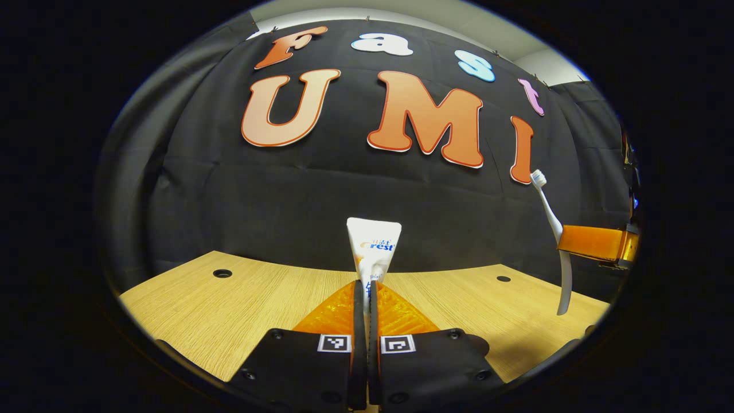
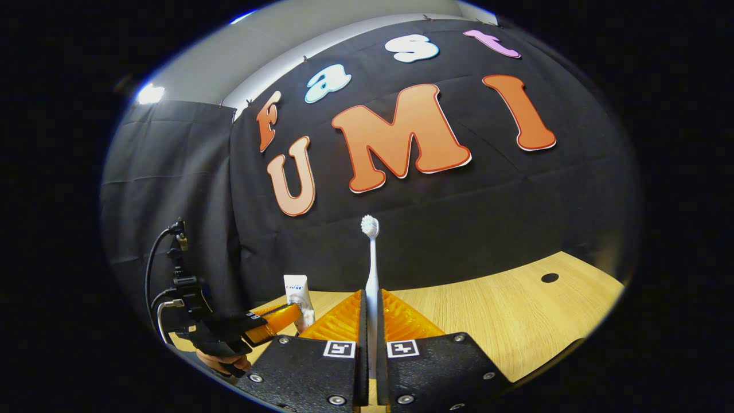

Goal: Put the toothbrush and toothpaste on the desktop into the cup, then pick up the cup and place it on the coaster on the desktop.

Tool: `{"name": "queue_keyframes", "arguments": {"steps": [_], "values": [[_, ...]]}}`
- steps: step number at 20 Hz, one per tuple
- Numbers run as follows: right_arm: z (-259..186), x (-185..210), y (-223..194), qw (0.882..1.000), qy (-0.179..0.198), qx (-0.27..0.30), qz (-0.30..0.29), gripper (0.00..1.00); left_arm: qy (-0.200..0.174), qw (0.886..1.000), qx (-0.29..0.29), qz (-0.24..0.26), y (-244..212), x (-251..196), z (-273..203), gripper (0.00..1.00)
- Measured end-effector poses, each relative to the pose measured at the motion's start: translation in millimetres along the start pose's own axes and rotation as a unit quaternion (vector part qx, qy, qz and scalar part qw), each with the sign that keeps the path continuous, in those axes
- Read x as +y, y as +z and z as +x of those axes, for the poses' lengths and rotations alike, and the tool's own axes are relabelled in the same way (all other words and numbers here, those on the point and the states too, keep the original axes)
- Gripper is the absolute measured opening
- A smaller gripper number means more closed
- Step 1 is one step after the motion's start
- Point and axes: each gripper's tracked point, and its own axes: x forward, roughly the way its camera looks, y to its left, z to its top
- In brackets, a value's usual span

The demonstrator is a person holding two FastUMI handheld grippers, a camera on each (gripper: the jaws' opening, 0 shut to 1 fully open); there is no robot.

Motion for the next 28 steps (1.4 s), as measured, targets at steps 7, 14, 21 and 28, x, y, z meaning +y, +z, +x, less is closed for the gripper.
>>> {"name": "queue_keyframes", "arguments": {"steps": [7,14,21,28], "values": [[19.7,25.5,-4.5,0.999,0.03,-0.017,0.011,0.06,0.001,1.0,0.016,0.0,-9.6,2.7,-7.1,0.06],[39.7,60.1,-5.7,0.996,0.07,-0.05,0.027,0.06,0.011,1.0,0.018,0.011,-9.4,11.4,-16.4,0.13],[56.5,70.9,-13.9,0.994,0.078,-0.063,0.044,0.06,0.002,1.0,0.015,0.005,-6.7,13.0,-27.2,0.16],[76.7,84.3,-13.8,0.99,0.086,-0.098,0.047,0.05,0.02,1.0,0.014,0.002,0.3,26.3,-52.2,0.82]]}}
